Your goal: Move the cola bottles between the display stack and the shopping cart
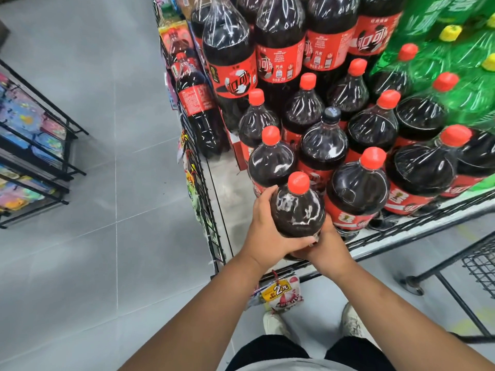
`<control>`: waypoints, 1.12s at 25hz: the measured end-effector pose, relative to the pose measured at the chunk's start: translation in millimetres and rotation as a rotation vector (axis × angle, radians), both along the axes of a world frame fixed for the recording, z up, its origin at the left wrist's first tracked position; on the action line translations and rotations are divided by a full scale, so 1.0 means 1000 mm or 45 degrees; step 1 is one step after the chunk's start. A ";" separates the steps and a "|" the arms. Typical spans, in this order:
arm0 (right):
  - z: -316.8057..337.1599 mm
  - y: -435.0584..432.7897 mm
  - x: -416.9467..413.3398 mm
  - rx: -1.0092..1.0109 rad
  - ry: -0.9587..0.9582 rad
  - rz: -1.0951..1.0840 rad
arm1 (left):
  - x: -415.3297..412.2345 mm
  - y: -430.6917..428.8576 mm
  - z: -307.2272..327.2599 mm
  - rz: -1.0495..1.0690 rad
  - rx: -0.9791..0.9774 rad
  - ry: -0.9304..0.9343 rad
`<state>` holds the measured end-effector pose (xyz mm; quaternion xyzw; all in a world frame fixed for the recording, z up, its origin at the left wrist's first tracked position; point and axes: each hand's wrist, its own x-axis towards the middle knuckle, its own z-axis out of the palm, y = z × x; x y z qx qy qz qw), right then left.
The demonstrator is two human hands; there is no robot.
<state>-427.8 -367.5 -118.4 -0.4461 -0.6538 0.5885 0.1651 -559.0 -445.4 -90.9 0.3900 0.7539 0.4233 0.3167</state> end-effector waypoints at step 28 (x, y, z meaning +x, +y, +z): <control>0.177 0.048 0.209 0.944 -0.692 0.326 | 0.126 0.016 0.166 -0.546 0.100 0.895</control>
